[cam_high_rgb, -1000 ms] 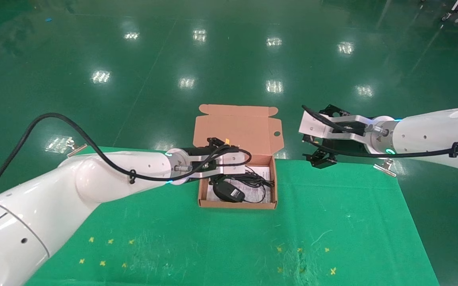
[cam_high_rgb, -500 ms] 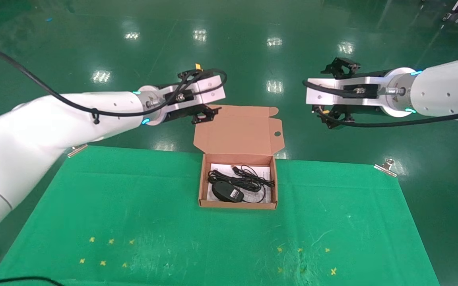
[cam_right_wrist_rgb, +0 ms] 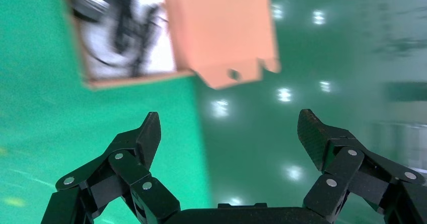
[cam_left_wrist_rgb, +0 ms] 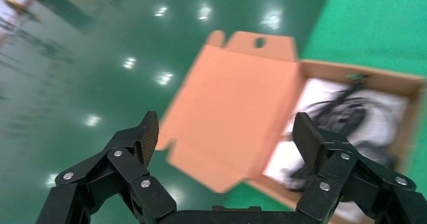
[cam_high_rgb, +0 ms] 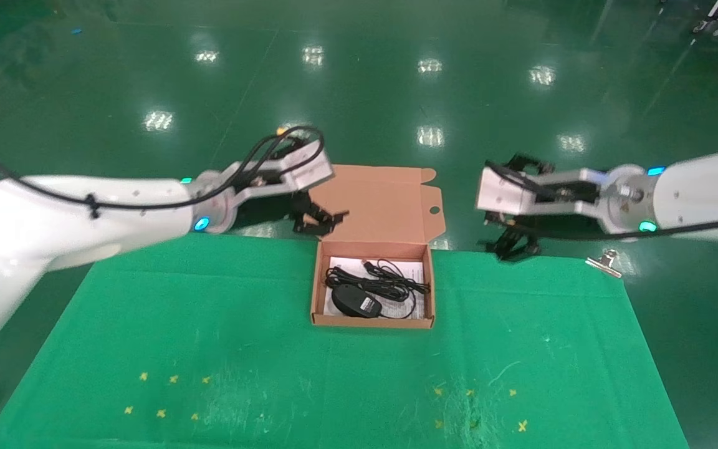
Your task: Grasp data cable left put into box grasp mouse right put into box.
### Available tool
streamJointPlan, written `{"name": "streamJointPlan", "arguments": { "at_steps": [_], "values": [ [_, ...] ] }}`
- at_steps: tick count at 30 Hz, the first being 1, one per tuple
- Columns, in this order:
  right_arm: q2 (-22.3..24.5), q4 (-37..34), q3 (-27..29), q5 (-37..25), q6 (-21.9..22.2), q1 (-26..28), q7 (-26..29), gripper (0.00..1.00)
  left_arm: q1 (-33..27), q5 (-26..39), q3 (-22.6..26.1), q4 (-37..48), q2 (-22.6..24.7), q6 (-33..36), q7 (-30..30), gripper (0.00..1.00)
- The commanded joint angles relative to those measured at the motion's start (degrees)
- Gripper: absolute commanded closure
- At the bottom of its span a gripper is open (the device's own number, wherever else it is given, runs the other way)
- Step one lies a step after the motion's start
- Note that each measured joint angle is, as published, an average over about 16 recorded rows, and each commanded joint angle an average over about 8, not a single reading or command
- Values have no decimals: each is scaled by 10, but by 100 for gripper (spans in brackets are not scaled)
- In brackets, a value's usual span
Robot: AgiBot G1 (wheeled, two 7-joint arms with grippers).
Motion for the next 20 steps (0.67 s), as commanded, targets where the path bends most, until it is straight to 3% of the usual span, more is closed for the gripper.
{"name": "streamJointPlan", "arguments": {
  "at_steps": [1,20],
  "values": [
    [6,3,17,26,-13,-15,-5,0,12,-17,-15,-13,-13,20,-2,0],
    [59,29,168,251,-126,-147,-51,0,118,-171,-147,-122,-132,193,-24,0]
  ]
}}
